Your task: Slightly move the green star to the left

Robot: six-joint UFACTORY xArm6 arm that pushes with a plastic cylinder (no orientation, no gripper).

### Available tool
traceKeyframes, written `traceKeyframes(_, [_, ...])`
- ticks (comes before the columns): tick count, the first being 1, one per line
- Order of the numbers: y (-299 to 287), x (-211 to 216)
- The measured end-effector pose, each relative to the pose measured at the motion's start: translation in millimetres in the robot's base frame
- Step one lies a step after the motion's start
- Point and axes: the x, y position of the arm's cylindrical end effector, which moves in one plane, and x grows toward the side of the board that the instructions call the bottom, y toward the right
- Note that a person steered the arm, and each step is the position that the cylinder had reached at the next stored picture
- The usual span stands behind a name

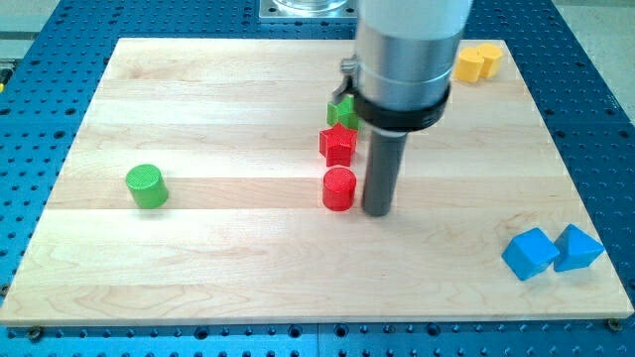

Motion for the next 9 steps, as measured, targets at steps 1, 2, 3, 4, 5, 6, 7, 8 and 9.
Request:
traceKeyframes(1, [30,-60])
traceKeyframes(2, [24,-103])
traceKeyframes(3, [20,-126])
traceKeyframes(4, [4,-126])
traceKeyframes(5, [-5,-126])
traceKeyframes(6, [-11,-126])
traceKeyframes(7, [-13,-126])
traceKeyframes(8, [-17,-126])
traceKeyframes(9, [-17,-126])
